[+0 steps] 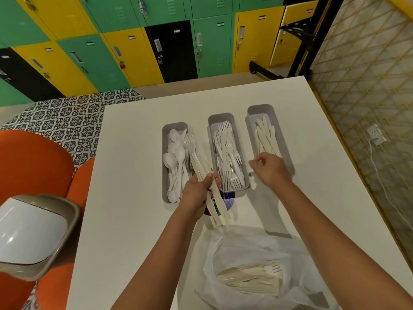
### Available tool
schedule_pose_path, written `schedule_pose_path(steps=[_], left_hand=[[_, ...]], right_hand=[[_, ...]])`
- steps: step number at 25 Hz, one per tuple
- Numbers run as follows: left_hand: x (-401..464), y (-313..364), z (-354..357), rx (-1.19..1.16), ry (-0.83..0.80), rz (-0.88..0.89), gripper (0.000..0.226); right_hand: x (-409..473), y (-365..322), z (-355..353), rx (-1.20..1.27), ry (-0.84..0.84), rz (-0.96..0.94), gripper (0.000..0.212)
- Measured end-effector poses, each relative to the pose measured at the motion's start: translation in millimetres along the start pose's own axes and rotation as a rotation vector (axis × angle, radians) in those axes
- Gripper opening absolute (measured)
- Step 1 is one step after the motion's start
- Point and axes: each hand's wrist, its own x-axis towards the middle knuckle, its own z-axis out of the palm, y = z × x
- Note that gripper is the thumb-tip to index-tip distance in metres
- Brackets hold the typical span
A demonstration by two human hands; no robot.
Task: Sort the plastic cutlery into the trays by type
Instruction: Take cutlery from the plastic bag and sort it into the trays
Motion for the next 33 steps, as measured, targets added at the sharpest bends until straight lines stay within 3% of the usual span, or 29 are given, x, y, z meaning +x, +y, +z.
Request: schedule_pose_path(steps=[3,5,13,20,25,30,33], left_hand=[[2.4,-2.5,-1.5,-0.027,0.011,0.018,0.015],[1.3,-2.1,-1.4,-0.043,0.019,0.020,0.012],[-2.9,4.3,3.7,-0.121,-0.019,0.045,0.026],[-3.1,3.6,13.8,-0.135,-0.028,0.044,0.031],[-0.5,0.9,15.3,-0.033,0.025,0.093,0.022],[-0.6,-3.8,22.5,-0.012,0.078,0.084,0.012],[2.5,-3.0,23.0,-0.032,0.103,0.084,0.013]], right_hand=[[-26.3,-22.6,12.5,0.069,-0.463,-0.091,0.019],[-36.7,-26.2,22.9,0.028,-0.642,-0.140,0.010],[-44.9,-23.6,29.9,0.146,-0.640,-0.144,0.015],[-44.8,-15.7,29.9,0.315,-0.629,-0.048,0.007],[-38.4,-10.6,19.8,0.203,-0.522,-0.065,0.010],[-31.1,-5.0,6.0,0.103,-0.568,-0.073,0.012],[-25.0,3.2,-4.2,0.050,-0.497,-0.048,0.020]])
